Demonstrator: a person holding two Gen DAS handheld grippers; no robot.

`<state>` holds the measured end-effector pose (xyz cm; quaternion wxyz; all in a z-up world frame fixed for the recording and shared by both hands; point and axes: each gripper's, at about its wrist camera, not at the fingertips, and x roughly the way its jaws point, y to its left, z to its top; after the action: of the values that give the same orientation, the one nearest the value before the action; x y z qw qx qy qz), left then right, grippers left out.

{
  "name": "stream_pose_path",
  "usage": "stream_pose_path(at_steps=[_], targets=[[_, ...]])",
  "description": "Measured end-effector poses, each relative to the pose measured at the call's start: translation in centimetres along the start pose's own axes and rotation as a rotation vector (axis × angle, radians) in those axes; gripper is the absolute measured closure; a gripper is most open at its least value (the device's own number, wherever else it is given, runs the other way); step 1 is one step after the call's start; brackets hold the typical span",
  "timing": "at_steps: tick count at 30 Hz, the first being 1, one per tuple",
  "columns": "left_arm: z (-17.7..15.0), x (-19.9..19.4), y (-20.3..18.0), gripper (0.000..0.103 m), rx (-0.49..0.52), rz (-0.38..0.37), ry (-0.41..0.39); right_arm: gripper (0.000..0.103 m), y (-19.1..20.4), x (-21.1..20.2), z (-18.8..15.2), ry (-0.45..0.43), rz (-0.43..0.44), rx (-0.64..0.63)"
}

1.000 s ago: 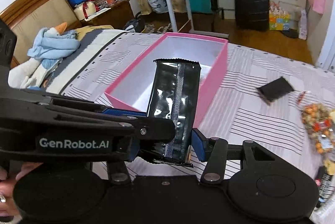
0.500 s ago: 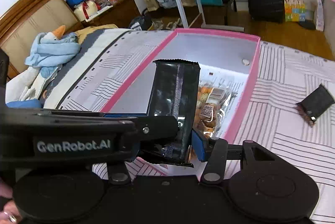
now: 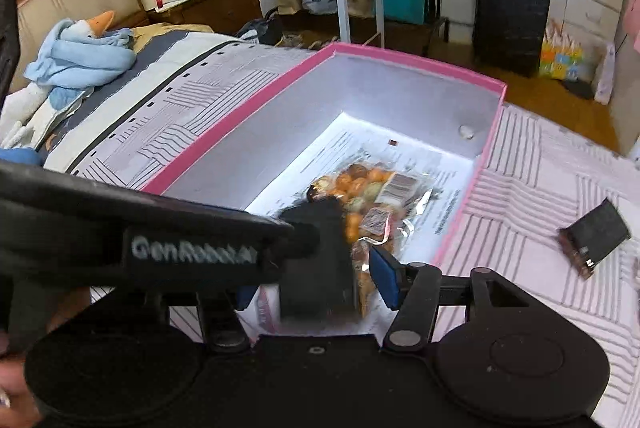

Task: Organize snacks
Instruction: 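Carry the black-wrapped bar into the pink box and open the right tool, then move both tools back over the snacks on the bed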

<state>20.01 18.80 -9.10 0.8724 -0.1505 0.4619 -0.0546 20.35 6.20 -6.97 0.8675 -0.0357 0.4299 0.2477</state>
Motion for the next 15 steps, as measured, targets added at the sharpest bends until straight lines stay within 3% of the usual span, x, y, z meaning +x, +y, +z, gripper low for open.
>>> stream_pose_path(at_steps=[5, 15], targets=[[0.1, -2.2, 0.3, 0.061, -0.051, -0.07, -0.044, 0.04, -1.2, -3.6, -0.6, 0.001, 0.042, 0.006], [-0.6, -8.3, -5.6, 0.061, 0.085, -0.1, -0.1, 0.04, -7.5, -16.0, -2.4, -0.042, 0.008, 0.07]])
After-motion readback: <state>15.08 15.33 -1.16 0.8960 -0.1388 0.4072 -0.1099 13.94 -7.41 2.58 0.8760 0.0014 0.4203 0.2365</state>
